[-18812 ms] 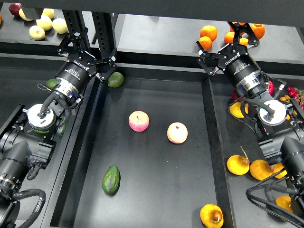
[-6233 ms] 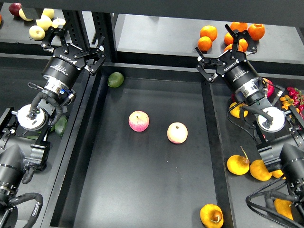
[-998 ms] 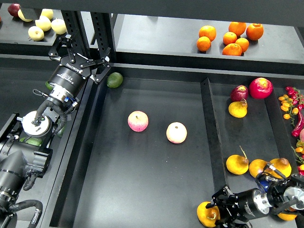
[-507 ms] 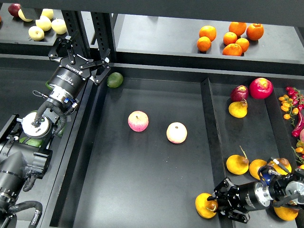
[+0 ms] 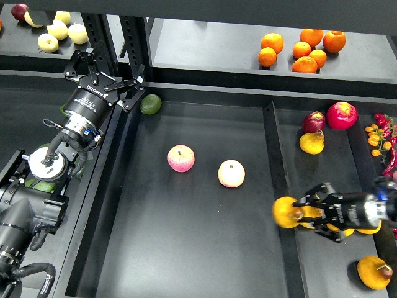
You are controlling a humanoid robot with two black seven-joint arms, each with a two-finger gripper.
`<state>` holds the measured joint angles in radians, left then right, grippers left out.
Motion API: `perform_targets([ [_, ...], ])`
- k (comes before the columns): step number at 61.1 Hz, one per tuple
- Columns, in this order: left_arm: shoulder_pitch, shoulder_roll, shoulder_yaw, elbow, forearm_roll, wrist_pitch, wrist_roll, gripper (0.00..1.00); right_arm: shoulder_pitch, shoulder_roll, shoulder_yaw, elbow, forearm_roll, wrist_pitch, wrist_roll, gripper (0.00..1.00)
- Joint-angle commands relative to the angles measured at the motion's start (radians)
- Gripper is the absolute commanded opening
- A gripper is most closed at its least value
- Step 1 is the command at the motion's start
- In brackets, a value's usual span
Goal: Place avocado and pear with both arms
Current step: 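Lift the pear and set it down beside the other pears, then open the right gripper to release the pear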
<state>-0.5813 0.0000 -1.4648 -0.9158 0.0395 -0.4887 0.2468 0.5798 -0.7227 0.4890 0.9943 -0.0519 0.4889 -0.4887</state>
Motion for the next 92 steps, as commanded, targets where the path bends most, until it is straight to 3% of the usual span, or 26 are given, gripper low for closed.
perform_targets([
  [1, 0.0, 0.0, 0.0, 0.002, -0.001, 0.0, 0.0, 1.0, -0.02, -0.073, -0.007, 0.041, 0.006, 0.0, 0.0, 0.05],
  [22, 0.0, 0.0, 0.0, 0.0, 0.0, 0.0, 0.0, 1.0, -0.086, -0.175, -0.089, 0.035, 0.009, 0.0, 0.0, 0.05],
  [49, 0.0, 0.0, 0.0, -0.005, -0.001, 0.0, 0.0, 1.0, -0.179, -0.093, -0.076, -0.083, 0.0, 0.0, 0.0, 0.09],
  [69, 0.0, 0.0, -0.002, -0.006, -0.001, 0.0, 0.0, 1.0, -0.222, -0.054, -0.041, -0.138, -0.002, 0.0, 0.0, 0.18],
  [86, 0.001, 0.0, -0.002, -0.006, -0.001, 0.0, 0.0, 1.0, -0.232, -0.035, -0.027, -0.174, -0.003, 0.0, 0.0, 0.44],
  [92, 0.001, 0.0, -0.002, -0.006, -0.001, 0.0, 0.0, 1.0, -0.235, -0.037, -0.012, -0.171, -0.003, 0.0, 0.0, 0.59],
])
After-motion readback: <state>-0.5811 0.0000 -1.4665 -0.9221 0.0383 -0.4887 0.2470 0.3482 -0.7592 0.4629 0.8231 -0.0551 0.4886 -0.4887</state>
